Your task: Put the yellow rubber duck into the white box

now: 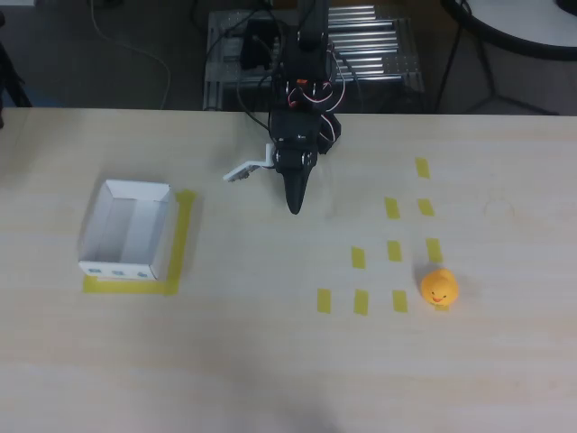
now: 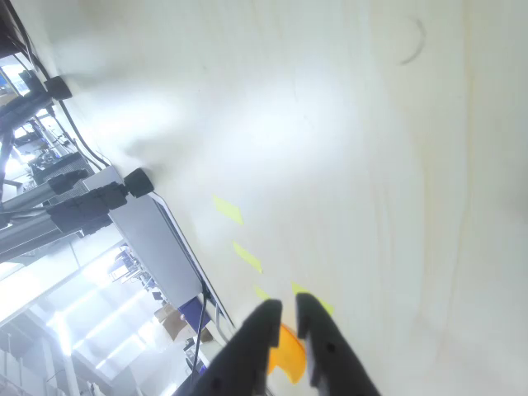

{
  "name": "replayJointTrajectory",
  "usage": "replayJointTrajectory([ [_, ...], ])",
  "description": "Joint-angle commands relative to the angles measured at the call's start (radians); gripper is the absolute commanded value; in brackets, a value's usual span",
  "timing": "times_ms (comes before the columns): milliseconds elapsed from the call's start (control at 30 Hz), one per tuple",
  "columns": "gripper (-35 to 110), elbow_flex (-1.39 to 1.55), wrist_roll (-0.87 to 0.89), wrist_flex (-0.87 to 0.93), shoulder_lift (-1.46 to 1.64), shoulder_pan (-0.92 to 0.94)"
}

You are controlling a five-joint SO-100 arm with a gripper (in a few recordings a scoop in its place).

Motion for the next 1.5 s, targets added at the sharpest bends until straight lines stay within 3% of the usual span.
replayJointTrajectory([
  [0, 0, 0.018, 0.002, 0.020, 0.049, 0.021],
  [1200, 0, 0.014, -0.060, 0.031, 0.044, -0.009],
  [1467, 0, -0.357, -0.120, -0.138, -0.371, 0.091],
])
